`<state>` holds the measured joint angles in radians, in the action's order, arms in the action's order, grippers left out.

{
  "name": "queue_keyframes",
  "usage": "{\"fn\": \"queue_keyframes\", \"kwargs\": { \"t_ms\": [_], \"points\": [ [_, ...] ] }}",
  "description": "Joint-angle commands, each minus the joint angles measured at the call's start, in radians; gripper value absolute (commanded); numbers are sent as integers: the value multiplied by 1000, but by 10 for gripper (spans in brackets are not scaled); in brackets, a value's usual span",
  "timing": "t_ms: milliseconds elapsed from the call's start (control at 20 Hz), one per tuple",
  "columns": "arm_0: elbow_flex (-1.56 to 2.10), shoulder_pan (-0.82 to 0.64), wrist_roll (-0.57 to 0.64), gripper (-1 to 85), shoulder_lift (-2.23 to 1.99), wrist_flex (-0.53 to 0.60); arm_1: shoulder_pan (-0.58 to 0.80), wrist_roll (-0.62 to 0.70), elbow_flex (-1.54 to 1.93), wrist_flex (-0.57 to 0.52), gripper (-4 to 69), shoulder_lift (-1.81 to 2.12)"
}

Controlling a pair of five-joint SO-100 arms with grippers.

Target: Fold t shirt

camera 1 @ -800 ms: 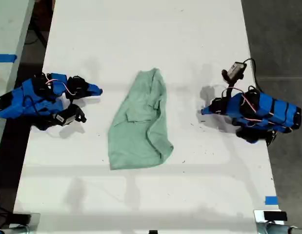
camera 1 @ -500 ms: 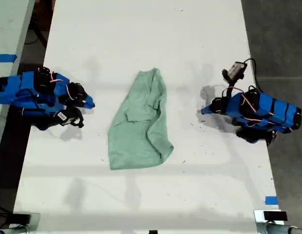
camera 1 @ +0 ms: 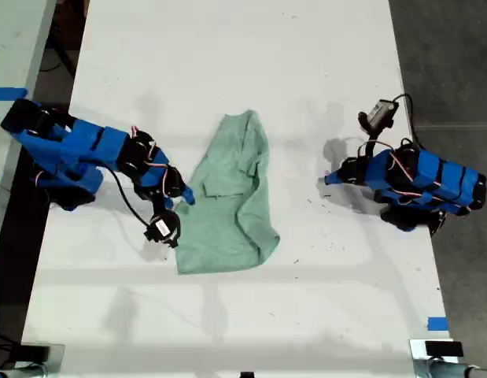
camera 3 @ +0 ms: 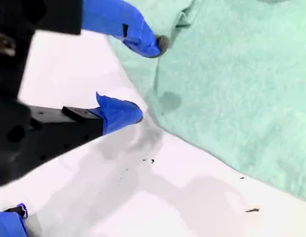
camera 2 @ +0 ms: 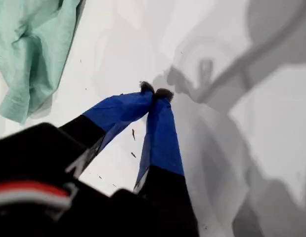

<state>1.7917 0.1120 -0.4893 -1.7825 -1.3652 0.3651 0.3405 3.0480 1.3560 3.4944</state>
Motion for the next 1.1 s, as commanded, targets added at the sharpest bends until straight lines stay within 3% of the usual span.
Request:
{"fn": "queue_keyframes", "kwargs": {
  "t_ms": [0,200,300,350,400,650,1050],
  "points": [
    [-89,61,-95,191,109,9,0,15,46,5,13,11],
    [-87,74,-189,198,275,14,-5,12,44,5,13,11],
    [-89,69,-178,188,342,81,-6,12,44,5,13,11],
    [-91,69,-155,161,376,120,-6,12,44,5,13,11],
    [-98,67,-141,20,399,140,-6,12,44,5,13,11],
    [-103,84,-152,-3,256,67,-8,14,44,6,13,11],
    [-230,-25,149,-3,64,15,-6,12,44,6,13,11]
  ]
}}
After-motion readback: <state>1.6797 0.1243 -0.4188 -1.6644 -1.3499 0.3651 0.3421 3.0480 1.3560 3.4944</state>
